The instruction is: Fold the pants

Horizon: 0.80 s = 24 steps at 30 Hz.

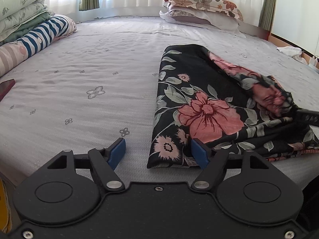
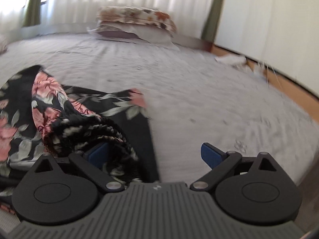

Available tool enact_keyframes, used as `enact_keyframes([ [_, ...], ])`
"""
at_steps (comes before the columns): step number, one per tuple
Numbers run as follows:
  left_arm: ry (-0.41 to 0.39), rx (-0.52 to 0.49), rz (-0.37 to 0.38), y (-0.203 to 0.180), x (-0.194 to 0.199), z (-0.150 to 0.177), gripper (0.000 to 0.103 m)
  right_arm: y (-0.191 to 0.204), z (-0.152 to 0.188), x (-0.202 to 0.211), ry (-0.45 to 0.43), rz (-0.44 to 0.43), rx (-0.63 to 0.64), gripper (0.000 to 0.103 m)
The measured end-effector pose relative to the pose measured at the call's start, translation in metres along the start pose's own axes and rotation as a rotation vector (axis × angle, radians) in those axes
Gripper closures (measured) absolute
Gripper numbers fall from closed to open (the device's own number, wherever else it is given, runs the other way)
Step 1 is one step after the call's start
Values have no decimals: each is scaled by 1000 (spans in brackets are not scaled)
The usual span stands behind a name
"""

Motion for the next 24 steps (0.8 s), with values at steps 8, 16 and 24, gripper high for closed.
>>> enact_keyframes([
  [8,4,2,-1,1,1,-1,31,-61,3,-2,35,90,-89,1],
  [16,19,43,-25,14,4,-3,31,-8,-13,46,-117,-160,100,1],
  [24,10,18,-43,11,3,-1,31,103,-23,42,-150,-244,502,1],
])
Point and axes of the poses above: each gripper's, at about its wrist camera, not at the fingertips, and x roughly against the way its jaws point, y to its left, z to its underside, the point moved 10 cm from there along -x, roughly the way its jaws point, and after that the axes turned 1 degree about z, right-handed, at the moved point
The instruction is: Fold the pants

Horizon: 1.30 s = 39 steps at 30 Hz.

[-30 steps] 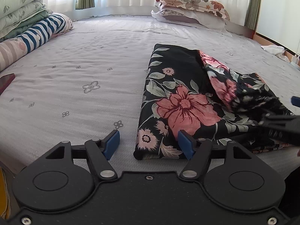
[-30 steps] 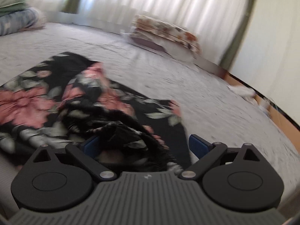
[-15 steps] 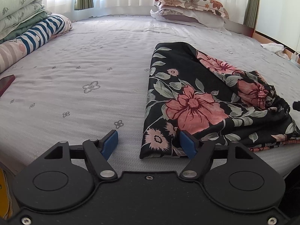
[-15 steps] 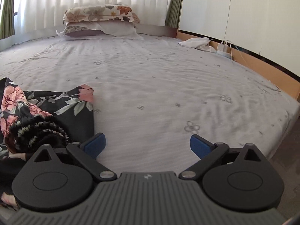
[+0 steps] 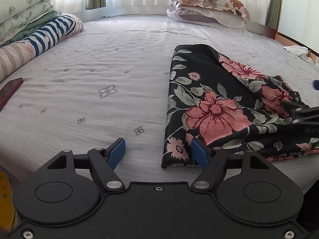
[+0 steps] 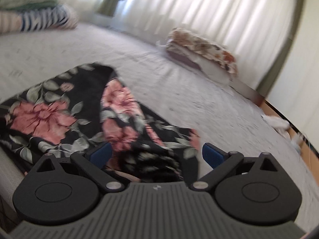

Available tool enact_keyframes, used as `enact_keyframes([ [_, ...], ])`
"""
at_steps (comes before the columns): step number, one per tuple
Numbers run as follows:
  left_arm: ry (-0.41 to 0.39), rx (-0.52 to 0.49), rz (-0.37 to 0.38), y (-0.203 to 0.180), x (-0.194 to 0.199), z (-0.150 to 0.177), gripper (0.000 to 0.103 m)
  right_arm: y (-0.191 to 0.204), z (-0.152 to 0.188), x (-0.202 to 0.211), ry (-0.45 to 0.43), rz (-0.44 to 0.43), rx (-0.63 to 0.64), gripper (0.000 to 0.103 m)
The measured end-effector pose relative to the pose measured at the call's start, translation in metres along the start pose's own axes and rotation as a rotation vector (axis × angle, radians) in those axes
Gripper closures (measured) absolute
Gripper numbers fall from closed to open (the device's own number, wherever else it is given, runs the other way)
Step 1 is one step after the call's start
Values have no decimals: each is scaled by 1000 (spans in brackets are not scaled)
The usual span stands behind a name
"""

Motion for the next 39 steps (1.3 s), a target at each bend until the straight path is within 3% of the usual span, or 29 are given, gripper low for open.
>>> enact_keyframes([
  [2,0,7,4,1,0,0,31,14,-5,-16,21,-20,95,1],
  [5,-3,10,8,1,0,1,31,-2,-13,-44,51,72,158,1],
  [7,-6,12,9,2,0,1,31,-36,-20,-60,77,171,90,1],
  [10,-9,12,13,2,0,2,31,-95,-25,-64,92,299,-129,0],
  [13,-10,8,16,3,-1,2,31,-132,-18,-56,71,268,-325,0],
  [17,-11,-1,20,2,-1,1,31,-154,5,-54,104,234,-427,0],
  [22,-2,38,47,3,4,-2,31,-136,22,-30,93,139,-413,0],
  [28,-57,68,107,-6,18,-23,28,-93,36,0,80,-8,-374,0],
  [34,-29,-13,64,-26,1,-28,28,-68,70,-9,209,43,-296,0],
  [39,31,-18,48,-28,-17,-16,27,-71,95,-10,262,15,-441,0],
])
Point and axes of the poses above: each gripper's, at about its wrist camera, not at the fingertips, and x roughly against the way its jaws point, y to its left, z to its underside, the point moved 10 cm from there along -x, roughly the way its jaws point, and after that the axes turned 1 degree about z, right-handed, at the moved point
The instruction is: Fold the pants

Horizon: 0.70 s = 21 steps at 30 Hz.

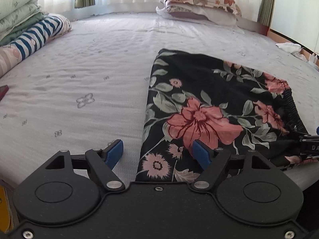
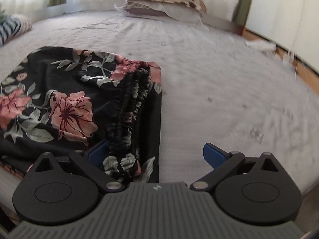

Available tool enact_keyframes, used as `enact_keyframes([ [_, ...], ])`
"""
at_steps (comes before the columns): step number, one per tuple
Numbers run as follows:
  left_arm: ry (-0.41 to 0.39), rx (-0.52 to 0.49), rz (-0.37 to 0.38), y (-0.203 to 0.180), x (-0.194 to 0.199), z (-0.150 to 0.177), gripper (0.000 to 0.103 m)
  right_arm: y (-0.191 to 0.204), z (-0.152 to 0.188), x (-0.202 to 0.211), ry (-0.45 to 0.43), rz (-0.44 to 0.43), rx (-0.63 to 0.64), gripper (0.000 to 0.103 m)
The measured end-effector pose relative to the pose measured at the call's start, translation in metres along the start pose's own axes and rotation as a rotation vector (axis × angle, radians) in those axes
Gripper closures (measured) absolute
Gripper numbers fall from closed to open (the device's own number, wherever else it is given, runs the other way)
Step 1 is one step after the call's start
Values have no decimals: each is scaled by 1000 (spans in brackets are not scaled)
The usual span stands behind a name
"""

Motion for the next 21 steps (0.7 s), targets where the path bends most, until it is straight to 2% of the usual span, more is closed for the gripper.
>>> enact_keyframes([
  [3,-3,5,0,2,-1,2,26,-7,3,-3,29,-30,-87,0],
  [10,-7,3,-1,1,2,-1,26,-2,-1,5,4,6,-38,0],
  [21,-32,-6,30,-13,16,-8,20,12,-16,44,-83,-25,-40,0],
])
Point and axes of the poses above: each gripper's, at about its wrist camera, not at the fingertips, and x roughly against the way its jaws point, y to its left, z to its underside, the point moved 10 cm from there along -x, roughly the way its jaws point, and after that the axes turned 1 degree about z, right-handed, at the moved point
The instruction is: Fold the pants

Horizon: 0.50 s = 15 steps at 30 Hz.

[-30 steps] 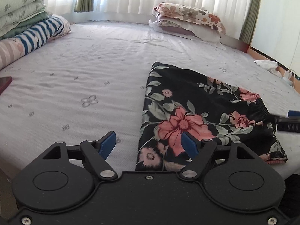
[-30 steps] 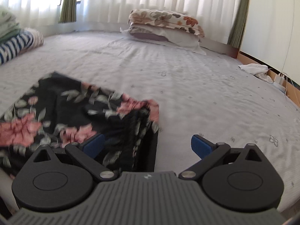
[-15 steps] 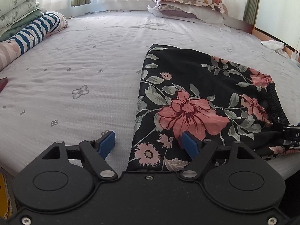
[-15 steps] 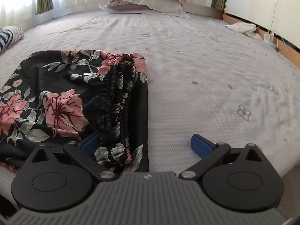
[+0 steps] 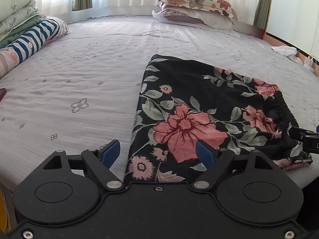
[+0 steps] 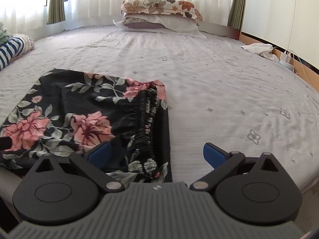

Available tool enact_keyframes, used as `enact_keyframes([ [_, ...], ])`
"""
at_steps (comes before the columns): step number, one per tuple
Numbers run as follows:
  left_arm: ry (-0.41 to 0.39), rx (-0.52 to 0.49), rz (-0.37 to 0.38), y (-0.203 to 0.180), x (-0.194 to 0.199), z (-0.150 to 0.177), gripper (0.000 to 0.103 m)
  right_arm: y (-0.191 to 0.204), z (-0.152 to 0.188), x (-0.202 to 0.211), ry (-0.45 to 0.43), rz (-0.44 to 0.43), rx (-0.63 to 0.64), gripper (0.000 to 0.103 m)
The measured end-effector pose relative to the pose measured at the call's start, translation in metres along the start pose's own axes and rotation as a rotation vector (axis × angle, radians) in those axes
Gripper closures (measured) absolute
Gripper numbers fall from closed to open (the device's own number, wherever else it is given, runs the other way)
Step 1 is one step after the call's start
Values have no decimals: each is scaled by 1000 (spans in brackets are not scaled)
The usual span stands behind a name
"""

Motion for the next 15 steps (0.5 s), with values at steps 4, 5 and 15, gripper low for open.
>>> enact_keyframes([
  [4,3,-9,18,-7,3,2,20,8,1,11,-19,-18,3,0],
  [5,3,-12,20,-8,3,2,20,10,1,14,-25,-20,7,0],
  [15,-41,39,91,3,-15,-83,20,2,-50,-1,-95,2,83,0],
])
Point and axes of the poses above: each gripper's, at about its wrist camera, not at the fingertips, and x roughly against the way its jaws point, y to its left, z to its underside, the point moved 10 cm from there along -x, roughly the way its jaws point, and after that the axes turned 1 degree about z, right-handed, at the moved point
